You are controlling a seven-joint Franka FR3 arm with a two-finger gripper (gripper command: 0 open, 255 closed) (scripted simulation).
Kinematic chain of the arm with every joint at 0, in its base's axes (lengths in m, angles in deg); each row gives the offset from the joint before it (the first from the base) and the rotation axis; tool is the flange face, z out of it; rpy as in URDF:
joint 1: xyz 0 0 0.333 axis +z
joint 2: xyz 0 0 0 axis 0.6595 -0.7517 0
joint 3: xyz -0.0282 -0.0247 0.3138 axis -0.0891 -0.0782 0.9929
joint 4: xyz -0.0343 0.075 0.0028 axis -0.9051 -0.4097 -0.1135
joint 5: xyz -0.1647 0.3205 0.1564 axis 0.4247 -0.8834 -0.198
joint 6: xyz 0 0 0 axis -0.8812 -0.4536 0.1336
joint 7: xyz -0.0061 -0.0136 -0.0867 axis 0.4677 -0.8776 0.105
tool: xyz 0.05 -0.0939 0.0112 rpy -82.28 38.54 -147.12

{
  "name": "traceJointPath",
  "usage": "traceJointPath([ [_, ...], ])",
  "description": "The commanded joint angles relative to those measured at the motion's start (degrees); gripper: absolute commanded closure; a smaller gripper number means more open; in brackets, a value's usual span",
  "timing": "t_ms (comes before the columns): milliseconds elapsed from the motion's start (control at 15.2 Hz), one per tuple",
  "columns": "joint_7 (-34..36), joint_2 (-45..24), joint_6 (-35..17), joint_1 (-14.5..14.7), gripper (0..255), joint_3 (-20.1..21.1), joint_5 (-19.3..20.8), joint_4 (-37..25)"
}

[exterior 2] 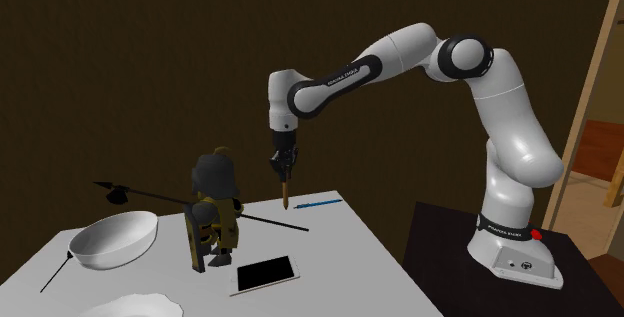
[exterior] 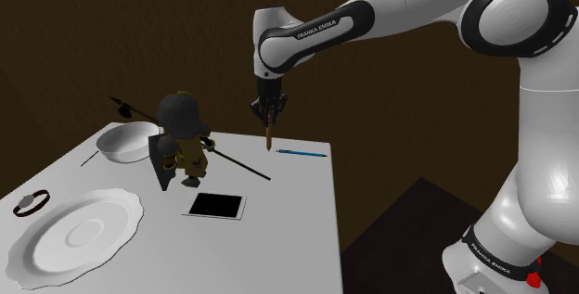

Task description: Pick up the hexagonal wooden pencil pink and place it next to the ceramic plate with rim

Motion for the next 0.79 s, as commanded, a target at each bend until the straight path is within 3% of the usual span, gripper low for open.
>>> traceJointPath([
  [0, 0.0, 0.0, 0.0, 0.0, 255, 0.01, -0.01, 0.01],
  [726, -0.29, 1.92, 6.06, -0.02, 255, 0.23, -0.47, -4.17],
])
